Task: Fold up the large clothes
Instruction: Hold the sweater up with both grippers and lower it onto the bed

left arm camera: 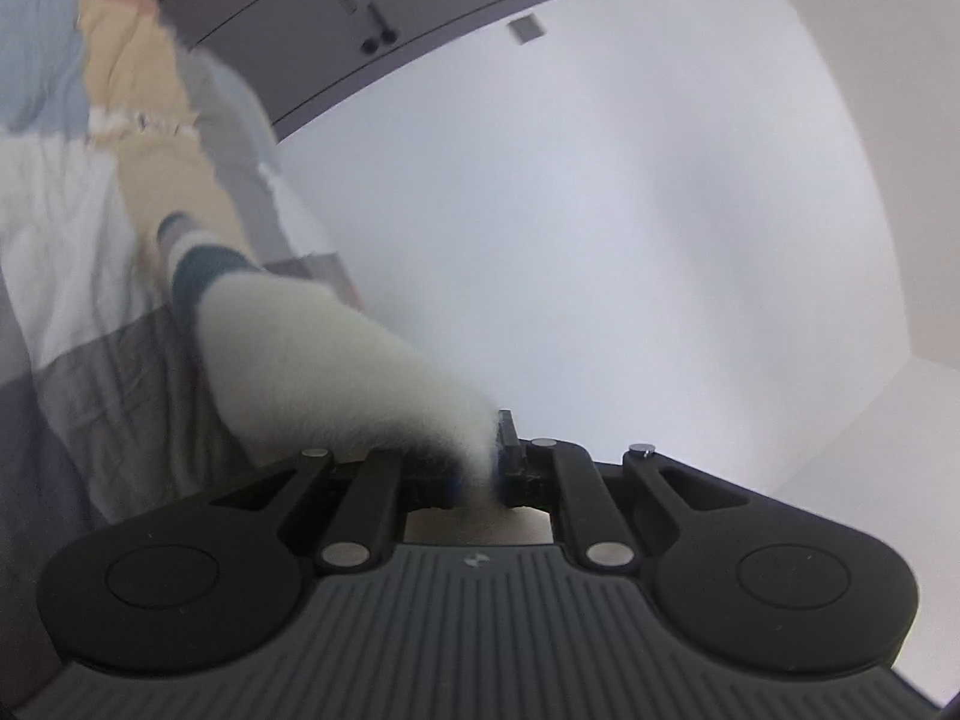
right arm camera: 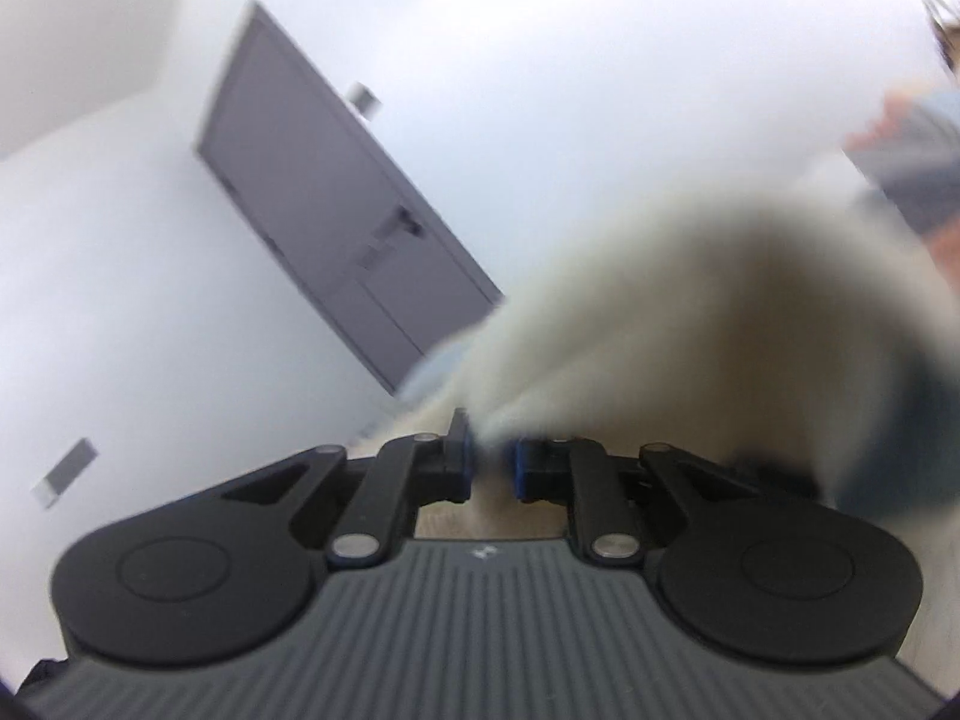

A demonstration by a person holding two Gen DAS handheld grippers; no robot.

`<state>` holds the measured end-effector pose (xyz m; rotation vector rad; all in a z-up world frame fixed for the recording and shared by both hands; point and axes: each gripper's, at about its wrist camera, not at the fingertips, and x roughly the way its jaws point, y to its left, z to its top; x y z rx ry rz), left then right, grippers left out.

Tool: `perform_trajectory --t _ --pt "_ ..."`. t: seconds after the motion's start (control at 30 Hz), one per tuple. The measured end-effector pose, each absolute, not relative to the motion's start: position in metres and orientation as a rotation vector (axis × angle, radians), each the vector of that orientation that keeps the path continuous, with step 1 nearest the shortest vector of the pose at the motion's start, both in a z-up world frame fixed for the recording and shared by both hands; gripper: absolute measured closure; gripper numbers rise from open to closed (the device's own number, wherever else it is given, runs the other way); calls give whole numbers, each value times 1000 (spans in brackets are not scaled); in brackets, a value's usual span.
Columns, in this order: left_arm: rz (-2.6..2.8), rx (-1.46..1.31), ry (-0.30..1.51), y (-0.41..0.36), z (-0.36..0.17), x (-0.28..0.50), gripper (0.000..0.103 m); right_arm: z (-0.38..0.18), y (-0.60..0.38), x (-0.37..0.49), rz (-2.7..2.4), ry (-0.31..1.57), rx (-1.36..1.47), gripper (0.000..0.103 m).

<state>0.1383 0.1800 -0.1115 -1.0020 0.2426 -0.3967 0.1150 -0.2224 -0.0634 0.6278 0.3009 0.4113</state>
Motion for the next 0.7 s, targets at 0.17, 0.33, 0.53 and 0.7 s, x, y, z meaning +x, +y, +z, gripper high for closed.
perform_trajectory --t 0.17,0.33,0.53,0.7 --pt "-392 -952 122 167 -49 83 92 -18 -237 81 464 227 603 89" --pt "-404 -884 36 150 20 56 92 50 -256 54 514 99 545 89" --pt "-420 -873 -85 140 111 31 92 146 -267 30 576 -32 460 89" --pt "-454 -826 -199 136 205 3 92 226 -271 15 626 -139 433 89"
